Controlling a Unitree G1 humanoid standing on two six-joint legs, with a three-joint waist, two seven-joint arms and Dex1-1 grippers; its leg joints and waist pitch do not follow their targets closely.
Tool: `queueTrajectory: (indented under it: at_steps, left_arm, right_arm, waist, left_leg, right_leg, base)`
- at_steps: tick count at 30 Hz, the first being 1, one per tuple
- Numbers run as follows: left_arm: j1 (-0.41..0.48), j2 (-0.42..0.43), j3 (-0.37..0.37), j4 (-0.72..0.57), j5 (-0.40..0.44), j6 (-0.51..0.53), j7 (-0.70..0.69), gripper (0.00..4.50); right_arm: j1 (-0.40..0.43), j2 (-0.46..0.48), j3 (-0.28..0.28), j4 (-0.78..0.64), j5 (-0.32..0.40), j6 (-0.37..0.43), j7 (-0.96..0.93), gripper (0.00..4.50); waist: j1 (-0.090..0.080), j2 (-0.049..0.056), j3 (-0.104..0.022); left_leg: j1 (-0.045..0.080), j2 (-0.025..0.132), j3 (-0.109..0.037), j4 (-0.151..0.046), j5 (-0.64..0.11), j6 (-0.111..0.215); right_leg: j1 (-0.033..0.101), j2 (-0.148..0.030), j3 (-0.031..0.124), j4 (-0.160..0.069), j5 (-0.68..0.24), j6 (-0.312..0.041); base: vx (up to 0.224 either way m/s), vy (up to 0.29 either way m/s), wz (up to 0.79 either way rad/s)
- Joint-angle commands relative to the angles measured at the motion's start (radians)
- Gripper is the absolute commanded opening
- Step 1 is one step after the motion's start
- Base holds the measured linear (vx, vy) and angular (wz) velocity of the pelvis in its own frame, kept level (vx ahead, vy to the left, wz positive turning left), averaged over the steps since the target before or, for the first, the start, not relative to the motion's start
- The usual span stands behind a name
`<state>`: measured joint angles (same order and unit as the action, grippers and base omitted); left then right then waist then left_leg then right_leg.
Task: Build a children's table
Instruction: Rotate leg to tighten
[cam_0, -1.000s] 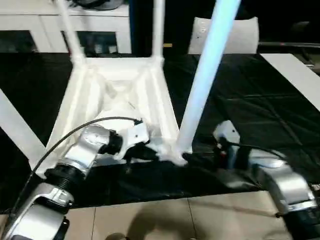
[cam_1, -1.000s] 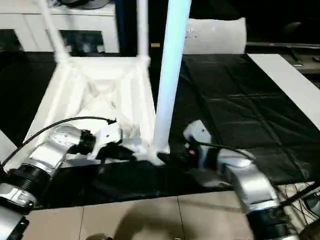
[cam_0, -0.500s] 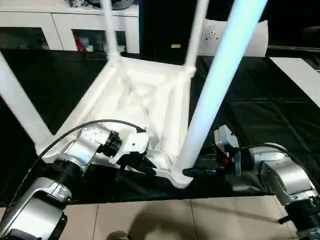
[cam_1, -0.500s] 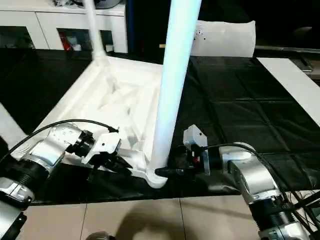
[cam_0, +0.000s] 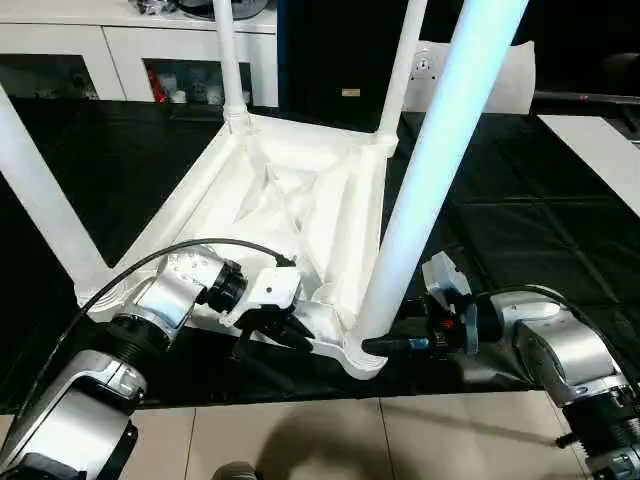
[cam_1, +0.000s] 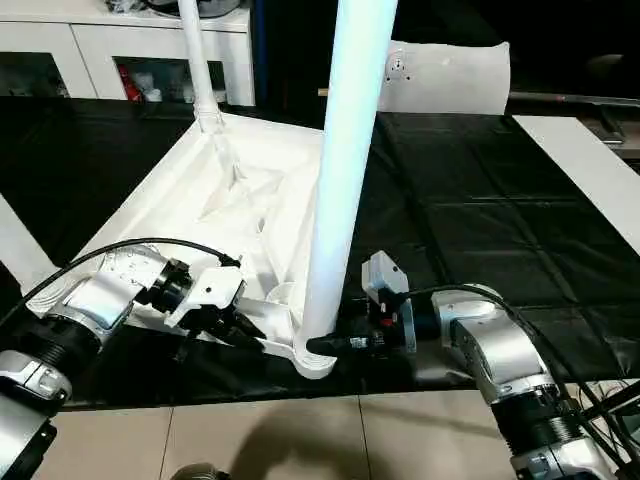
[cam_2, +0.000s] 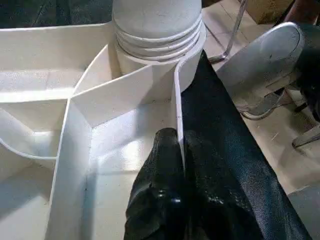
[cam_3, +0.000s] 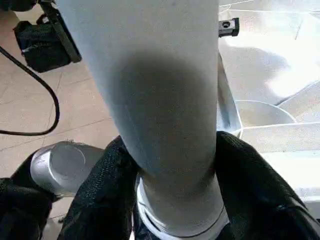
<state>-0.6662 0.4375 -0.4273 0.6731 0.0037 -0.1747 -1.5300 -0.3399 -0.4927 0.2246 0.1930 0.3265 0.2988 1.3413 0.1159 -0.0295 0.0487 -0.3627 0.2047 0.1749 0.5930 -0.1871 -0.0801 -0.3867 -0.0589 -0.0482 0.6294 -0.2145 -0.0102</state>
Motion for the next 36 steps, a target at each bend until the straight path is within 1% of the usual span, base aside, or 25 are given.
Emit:
queueTrajectory:
  at_steps: [1, 5, 6, 7, 8, 9, 10, 11, 13, 14, 15, 16, 17, 18, 19, 21, 22, 23, 24, 25, 27, 30, 32, 35, 36]
  left_arm:
    - [-0.021, -0.02, -0.016, -0.017, 0.009, -0.009, -0.034, 0.0]
    - [-0.019, -0.035, 0.001, -0.021, 0.008, 0.038, 0.027, 0.0]
    - [-0.017, -0.06, 0.022, -0.029, 0.015, 0.105, 0.12, 0.0]
    - [-0.014, -0.083, 0.04, -0.034, 0.015, 0.156, 0.188, 0.0]
    - [-0.013, -0.094, 0.048, -0.037, 0.013, 0.176, 0.215, 0.0]
    - [-0.009, -0.119, 0.066, -0.044, 0.008, 0.217, 0.274, 0.0]
    - [-0.009, -0.119, 0.066, -0.044, 0.008, 0.217, 0.274, 0.0]
    - [-0.004, -0.147, 0.077, -0.054, 0.011, 0.253, 0.332, 0.0]
    - [0.002, -0.212, 0.102, -0.076, 0.01, 0.341, 0.449, 0.0]
    - [0.002, -0.212, 0.102, -0.076, 0.01, 0.341, 0.449, 0.0]
    - [-0.001, -0.245, 0.116, -0.084, 0.007, 0.382, 0.502, 0.0]
    - [-0.001, -0.245, 0.116, -0.084, 0.007, 0.382, 0.502, 0.0]
    - [-0.013, -0.287, 0.132, -0.085, 0.014, 0.42, 0.576, 0.0]
    - [-0.019, -0.304, 0.14, -0.086, 0.017, 0.438, 0.607, 0.0]
    - [-0.031, -0.327, 0.147, -0.082, 0.028, 0.451, 0.654, 0.0]
    - [-0.037, -0.337, 0.149, -0.085, 0.037, 0.457, 0.678, 0.0]
    - [-0.04, -0.337, 0.147, -0.085, 0.045, 0.453, 0.682, 0.0]
    - [-0.04, -0.337, 0.147, -0.085, 0.045, 0.453, 0.682, 0.0]
    - [-0.04, -0.334, 0.142, -0.089, 0.056, 0.451, 0.684, 0.0]
    - [-0.036, -0.309, 0.132, -0.092, 0.074, 0.437, 0.669, 0.0]
    - [-0.033, -0.3, 0.132, -0.093, 0.077, 0.435, 0.665, 0.0]
    - [-0.026, -0.269, 0.127, -0.092, 0.082, 0.41, 0.637, 0.0]
    - [-0.011, -0.224, 0.114, -0.096, 0.096, 0.362, 0.596, 0.0]
    - [0.004, -0.18, 0.107, -0.099, 0.088, 0.316, 0.532, 0.0]
    - [0.009, -0.161, 0.107, -0.103, 0.08, 0.306, 0.498, 0.0]
  right_arm:
    - [0.008, 0.008, 0.0, -0.033, 0.036, 0.041, 0.002, 1.97]
    - [0.033, 0.03, -0.014, -0.067, 0.054, 0.09, -0.05, 1.97]
    - [0.063, 0.064, -0.012, -0.094, 0.029, 0.106, -0.138, 1.97]
    - [0.08, 0.098, -0.01, -0.103, -0.002, 0.111, -0.22, 1.97]
    - [0.085, 0.112, -0.01, -0.104, -0.016, 0.111, -0.255, 1.97]
    - [0.091, 0.15, -0.011, -0.098, -0.049, 0.109, -0.338, 1.97]
    - [0.091, 0.15, -0.011, -0.098, -0.049, 0.109, -0.338, 1.97]
    - [0.089, 0.201, -0.024, -0.089, -0.061, 0.129, -0.422, 1.97]
    - [0.075, 0.311, -0.058, -0.075, -0.065, 0.178, -0.583, 1.95]
    - [0.075, 0.311, -0.058, -0.075, -0.065, 0.178, -0.583, 1.94]
    - [0.063, 0.361, -0.068, -0.068, -0.069, 0.198, -0.649, 1.94]
    - [0.063, 0.361, -0.068, -0.068, -0.069, 0.198, -0.649, 1.94]
    - [0.034, 0.435, -0.088, -0.044, -0.088, 0.231, -0.767, 1.94]
    - [0.021, 0.465, -0.096, -0.034, -0.097, 0.246, -0.818, 1.94]
    - [-0.008, 0.51, -0.102, -0.012, -0.11, 0.263, -0.881, 1.94]
    - [-0.024, 0.533, -0.102, -0.004, -0.116, 0.266, -0.906, 1.94]
    - [-0.028, 0.54, -0.097, -0.005, -0.115, 0.25, -0.898, 1.94]
    - [-0.028, 0.54, -0.097, -0.005, -0.115, 0.25, -0.898, 1.94]
    - [-0.028, 0.548, -0.097, -0.011, -0.119, 0.234, -0.894, 2.5]
    - [-0.012, 0.537, -0.103, -0.03, -0.122, 0.202, -0.878, 2.64]
    - [-0.005, 0.528, -0.106, -0.037, -0.123, 0.197, -0.874, 2.76]
    - [0.017, 0.486, -0.104, -0.053, -0.133, 0.163, -0.843, 3.08]
    - [0.045, 0.436, -0.115, -0.081, -0.138, 0.144, -0.807, 3.25]
    - [0.073, 0.364, -0.119, -0.112, -0.127, 0.122, -0.733, 3.5]
    - [0.087, 0.322, -0.118, -0.121, -0.125, 0.104, -0.69, 3.61]
  waist:
    - [-0.005, 0.003, -0.063]
    - [-0.004, 0.003, -0.061]
    - [-0.005, 0.002, -0.061]
    - [-0.008, 0.006, -0.052]
    - [-0.013, 0.004, -0.049]
    - [-0.017, 0.003, -0.047]
    - [-0.02, 0.002, -0.044]
    - [-0.026, -0.001, -0.046]
    - [-0.048, -0.002, -0.044]
    - [-0.051, -0.001, -0.044]
    - [-0.059, -0.004, -0.047]
    - [-0.062, -0.003, -0.046]
    - [-0.063, -0.001, -0.047]
    - [-0.075, 0.002, -0.047]
    - [-0.081, -0.004, -0.048]
    - [-0.082, 0.001, -0.049]
    - [-0.081, 0.001, -0.05]
    - [-0.079, 0.002, -0.052]
    - [-0.077, -0.002, -0.054]
    - [-0.075, 0.001, -0.055]
    - [-0.074, 0.002, -0.056]
    - [-0.074, 0.003, -0.054]
    - [-0.073, 0.004, -0.054]
    - [-0.07, 0.004, -0.056]
    - [-0.066, 0.006, -0.057]
  left_leg:
    - [0.014, 0.035, -0.002, -0.065, -0.133, 0.038]
    - [0.016, 0.036, -0.002, -0.066, -0.148, 0.03]
    - [0.015, 0.035, -0.003, -0.068, -0.155, 0.027]
    - [0.022, 0.036, -0.003, -0.073, -0.203, 0.005]
    - [0.019, 0.034, -0.005, -0.077, -0.225, -0.005]
    - [0.017, 0.029, -0.01, -0.081, -0.261, -0.024]
    - [0.021, 0.029, -0.01, -0.082, -0.279, -0.03]
    - [0.024, 0.029, -0.014, -0.082, -0.293, -0.035]
    - [0.014, 0.028, -0.017, -0.087, -0.288, -0.043]
    - [0.015, 0.026, -0.018, -0.086, -0.296, -0.044]
    - [0.015, 0.023, -0.019, -0.083, -0.289, -0.036]
    - [0.015, 0.023, -0.017, -0.082, -0.282, -0.033]
    - [0.017, 0.023, -0.016, -0.08, -0.273, -0.023]
    - [0.013, 0.024, -0.016, -0.083, -0.265, -0.032]
    - [0.01, 0.02, -0.018, -0.083, -0.264, -0.034]
    - [0.013, 0.02, -0.015, -0.08, -0.254, -0.026]
    - [0.013, 0.019, -0.014, -0.079, -0.248, -0.022]
    - [0.013, 0.02, -0.012, -0.078, -0.23, -0.013]
    - [0.01, 0.021, -0.011, -0.078, -0.2, -0.006]
    - [0.009, 0.022, -0.01, -0.078, -0.176, 0.0]
    - [0.009, 0.021, -0.008, -0.077, -0.158, 0.006]
    - [0.011, 0.022, -0.008, -0.079, -0.175, 0.009]
    - [0.01, 0.022, -0.009, -0.08, -0.18, 0.011]
    - [0.011, 0.025, -0.007, -0.079, -0.159, 0.021]
    - [0.012, 0.024, -0.009, -0.079, -0.155, 0.021]
  right_leg:
    - [0.045, -0.079, 0.044, -0.066, -0.043, -0.245]
    - [0.044, -0.08, 0.045, -0.069, -0.066, -0.241]
    - [0.044, -0.08, 0.044, -0.071, -0.079, -0.24]
    - [0.034, -0.08, 0.046, -0.079, -0.142, -0.231]
    - [0.038, -0.082, 0.046, -0.082, -0.188, -0.221]
    - [0.043, -0.086, 0.044, -0.092, -0.305, -0.188]
    - [0.038, -0.085, 0.045, -0.099, -0.358, -0.17]
    - [0.036, -0.088, 0.046, -0.105, -0.412, -0.15]
    - [0.035, -0.083, 0.045, -0.102, -0.423, -0.139]
    - [0.032, -0.085, 0.043, -0.106, -0.442, -0.135]
    - [0.035, -0.085, 0.044, -0.11, -0.453, -0.123]
    - [0.031, -0.082, 0.047, -0.111, -0.444, -0.126]
    - [0.031, -0.082, 0.047, -0.114, -0.425, -0.129]
    - [0.026, -0.077, 0.048, -0.105, -0.389, -0.147]
    - [0.032, -0.077, 0.044, -0.107, -0.398, -0.14]
    - [0.03, -0.077, 0.049, -0.109, -0.375, -0.139]
    - [0.03, -0.076, 0.05, -0.109, -0.357, -0.141]
    - [0.032, -0.075, 0.052, -0.105, -0.307, -0.147]
    - [0.037, -0.073, 0.052, -0.099, -0.24, -0.158]
    - [0.039, -0.074, 0.052, -0.095, -0.188, -0.168]
    - [0.042, -0.073, 0.051, -0.091, -0.14, -0.182]
    - [0.043, -0.074, 0.051, -0.093, -0.149, -0.189]
    - [0.045, -0.074, 0.052, -0.095, -0.154, -0.183]
    - [0.047, -0.073, 0.051, -0.09, -0.096, -0.192]
    - [0.049, -0.073, 0.05, -0.088, -0.087, -0.193]
  base:
    - [0.0, 0.0, 0.0]
    - [0.0, 0.0, 0.0]
    - [0.0, 0.0, 0.0]
    - [0.0, 0.0, 0.0]
    - [0.0, 0.0, 0.0]
    - [0.0, 0.0, 0.0]
    - [0.0, 0.0, 0.0]
    - [0.0, 0.0, 0.0]
    - [0.0, 0.0, 0.0]
    - [0.0, 0.0, 0.0]
    - [0.0, 0.0, 0.0]
    - [0.0, 0.0, 0.0]
    - [0.0, 0.0, 0.0]
    - [0.0, 0.0, 0.0]
    - [0.0, 0.0, 0.0]
    - [0.0, 0.0, 0.0]
    - [0.0, 0.0, 0.0]
    - [0.0, 0.0, 0.0]
    - [0.0, 0.0, 0.0]
    - [0.0, 0.0, 0.0]
    - [0.0, 0.0, 0.0]
    - [0.0, 0.0, 0.0]
    - [0.0, 0.0, 0.0]
    - [0.0, 0.0, 0.0]
    - [0.0, 0.0, 0.0]
